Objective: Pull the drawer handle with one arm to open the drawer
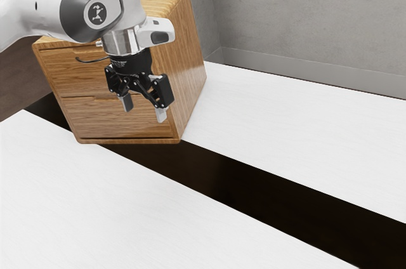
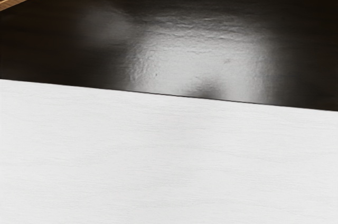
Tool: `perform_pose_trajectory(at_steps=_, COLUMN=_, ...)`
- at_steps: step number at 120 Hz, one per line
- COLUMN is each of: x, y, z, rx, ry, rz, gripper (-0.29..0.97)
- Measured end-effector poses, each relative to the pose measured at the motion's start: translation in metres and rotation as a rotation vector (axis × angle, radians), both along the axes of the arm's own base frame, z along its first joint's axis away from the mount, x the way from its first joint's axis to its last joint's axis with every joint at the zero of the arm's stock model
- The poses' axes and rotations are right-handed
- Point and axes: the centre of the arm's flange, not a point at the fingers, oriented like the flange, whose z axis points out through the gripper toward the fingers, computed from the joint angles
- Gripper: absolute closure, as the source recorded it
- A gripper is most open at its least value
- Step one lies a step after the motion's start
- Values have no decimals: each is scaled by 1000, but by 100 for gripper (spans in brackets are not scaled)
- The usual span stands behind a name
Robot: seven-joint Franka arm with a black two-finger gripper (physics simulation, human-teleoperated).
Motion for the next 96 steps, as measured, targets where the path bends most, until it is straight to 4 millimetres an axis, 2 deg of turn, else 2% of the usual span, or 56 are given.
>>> perform_pose_trajectory(at_steps=22, x=-3, y=11, z=2, rx=-32, ry=-6, rz=24, gripper=0)
perform_pose_trajectory(at_steps=25, x=-10, y=16, z=13, rx=-41, ry=-25, rz=33, gripper=0)
perform_pose_trajectory(at_steps=31, x=-39, y=23, z=59, rx=-53, ry=-108, rz=57, gripper=0)
perform_pose_trajectory(at_steps=38, x=-69, y=31, z=95, rx=-62, ry=-178, rz=129, gripper=0)
perform_pose_trajectory(at_steps=43, x=-76, y=32, z=102, rx=-71, ry=-191, rz=197, gripper=0)
perform_pose_trajectory(at_steps=50, x=-74, y=30, z=98, rx=-81, ry=-184, rz=306, gripper=0)
perform_pose_trajectory(at_steps=55, x=-70, y=36, z=92, rx=-85, ry=-179, rz=403, gripper=0)
perform_pose_trajectory(at_steps=60, x=-70, y=52, z=89, rx=-88, ry=-178, rz=517, gripper=0)
perform_pose_trajectory(at_steps=66, x=-76, y=82, z=86, rx=-88, ry=-179, rz=668, gripper=0)
perform_pose_trajectory(at_steps=75, x=-94, y=132, z=87, rx=-88, ry=-186, rz=894, gripper=0)
perform_pose_trajectory(at_steps=81, x=-106, y=157, z=87, rx=-89, ry=-191, rz=1022, gripper=0)
perform_pose_trajectory(at_steps=88, x=-115, y=176, z=89, rx=-85, ry=-202, rz=1145, gripper=0)
perform_pose_trajectory(at_steps=96, x=-117, y=184, z=89, rx=-91, ry=-216, rz=1244, gripper=0)
